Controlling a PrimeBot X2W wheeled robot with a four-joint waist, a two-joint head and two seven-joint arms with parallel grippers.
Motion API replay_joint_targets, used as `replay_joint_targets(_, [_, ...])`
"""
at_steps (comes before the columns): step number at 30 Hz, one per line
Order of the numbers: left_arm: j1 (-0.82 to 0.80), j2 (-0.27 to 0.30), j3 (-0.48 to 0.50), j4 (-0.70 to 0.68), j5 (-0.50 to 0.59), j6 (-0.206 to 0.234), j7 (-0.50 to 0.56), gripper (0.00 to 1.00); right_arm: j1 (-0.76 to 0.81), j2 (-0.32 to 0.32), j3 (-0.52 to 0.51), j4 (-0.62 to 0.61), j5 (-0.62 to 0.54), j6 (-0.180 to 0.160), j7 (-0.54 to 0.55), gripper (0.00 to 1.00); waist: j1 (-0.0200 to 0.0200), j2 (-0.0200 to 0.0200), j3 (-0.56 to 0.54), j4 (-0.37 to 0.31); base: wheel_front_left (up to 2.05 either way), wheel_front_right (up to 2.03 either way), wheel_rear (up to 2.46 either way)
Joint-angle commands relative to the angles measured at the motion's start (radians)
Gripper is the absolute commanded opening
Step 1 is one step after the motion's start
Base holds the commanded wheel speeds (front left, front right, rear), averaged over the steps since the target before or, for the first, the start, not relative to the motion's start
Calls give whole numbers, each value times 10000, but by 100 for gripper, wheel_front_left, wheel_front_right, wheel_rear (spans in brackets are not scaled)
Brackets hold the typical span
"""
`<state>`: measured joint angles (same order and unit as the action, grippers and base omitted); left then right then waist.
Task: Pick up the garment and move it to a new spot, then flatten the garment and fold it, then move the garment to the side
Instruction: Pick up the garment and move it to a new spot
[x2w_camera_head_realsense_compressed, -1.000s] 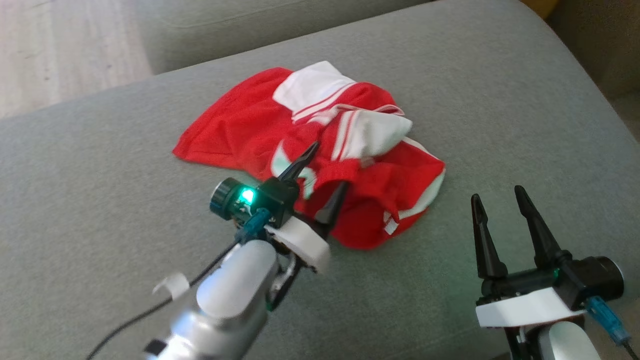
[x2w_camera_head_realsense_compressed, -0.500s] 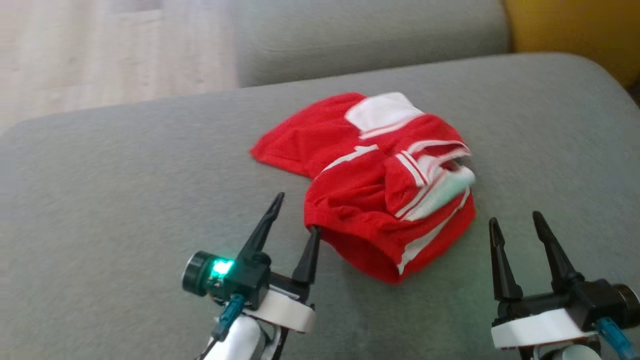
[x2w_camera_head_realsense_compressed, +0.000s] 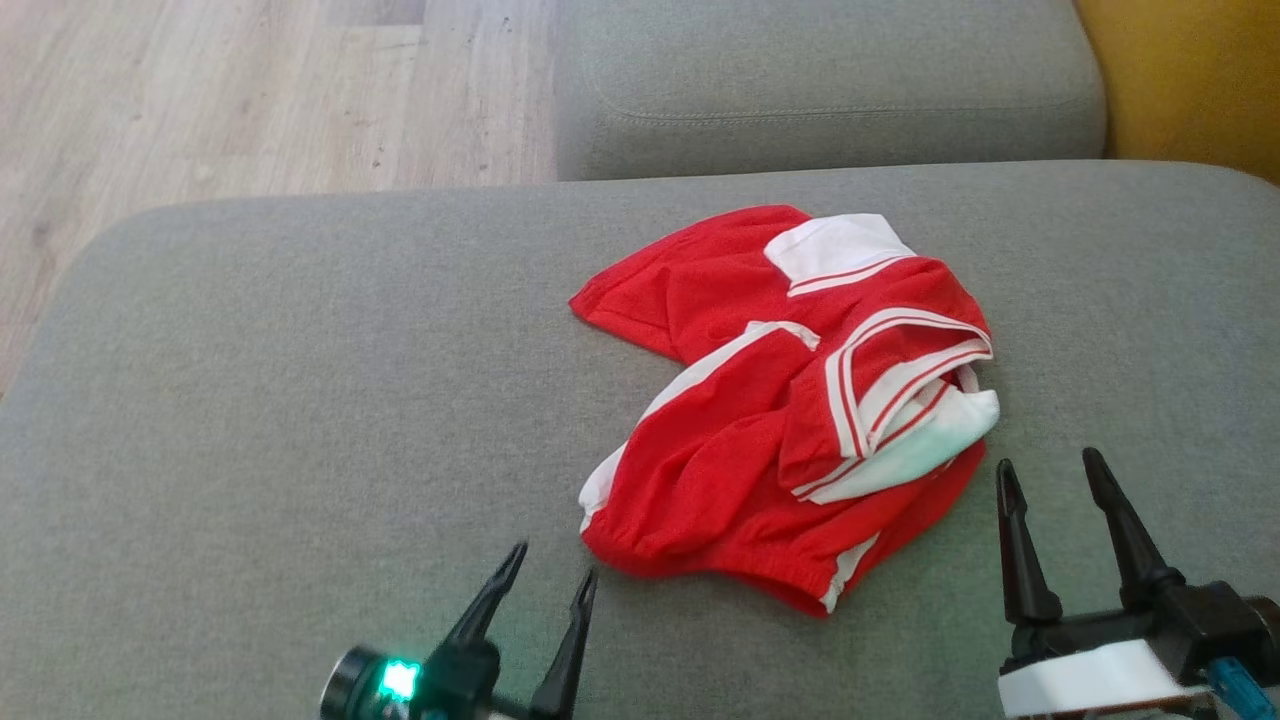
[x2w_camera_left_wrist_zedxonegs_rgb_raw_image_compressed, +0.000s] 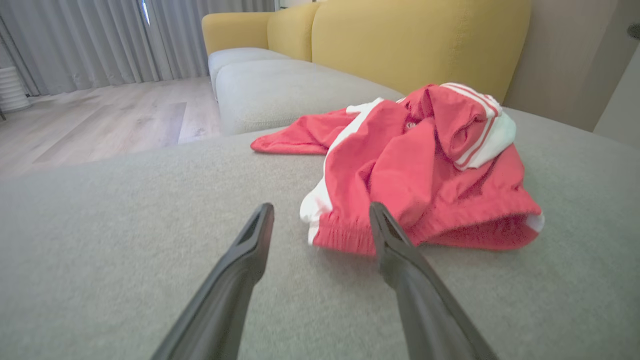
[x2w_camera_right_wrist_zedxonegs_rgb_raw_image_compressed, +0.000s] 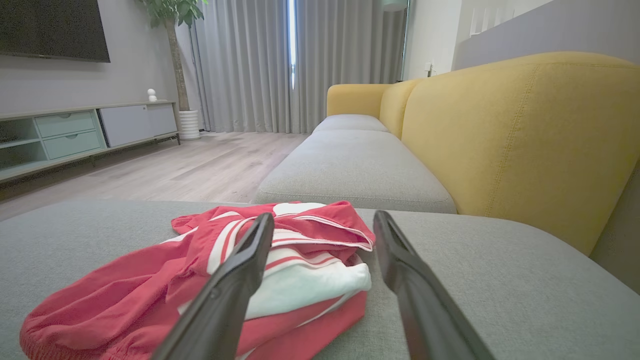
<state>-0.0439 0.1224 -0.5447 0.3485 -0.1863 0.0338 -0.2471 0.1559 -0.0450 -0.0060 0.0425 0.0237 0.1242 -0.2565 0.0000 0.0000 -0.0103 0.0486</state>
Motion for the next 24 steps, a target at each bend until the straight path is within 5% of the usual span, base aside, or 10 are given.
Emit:
replay_joint_targets(1, [-132, 155, 325, -363, -59, 20, -51, 100, -257, -53, 200, -370, 12, 65, -53, 100, 0, 0, 33, 62, 0, 0, 0])
replay_joint_targets(7, [400, 494, 821, -1278, -130, 580, -102, 100, -280, -53, 118, -375, -22, 65, -53, 100, 0, 0, 112, 144, 0, 0, 0])
replay_joint_targets(12, [-273, 623, 1001, -1400, -60, 600, -101, 100, -462, -53, 252, -369, -99, 65, -53, 100, 0, 0, 371, -120, 0, 0, 0])
replay_joint_targets(24, [-5960, -454, 612, 1722, 228, -16, 1006, 100, -1623, -53, 316, -668, -548, 65, -53, 100, 0, 0, 3027, -977, 0, 0, 0])
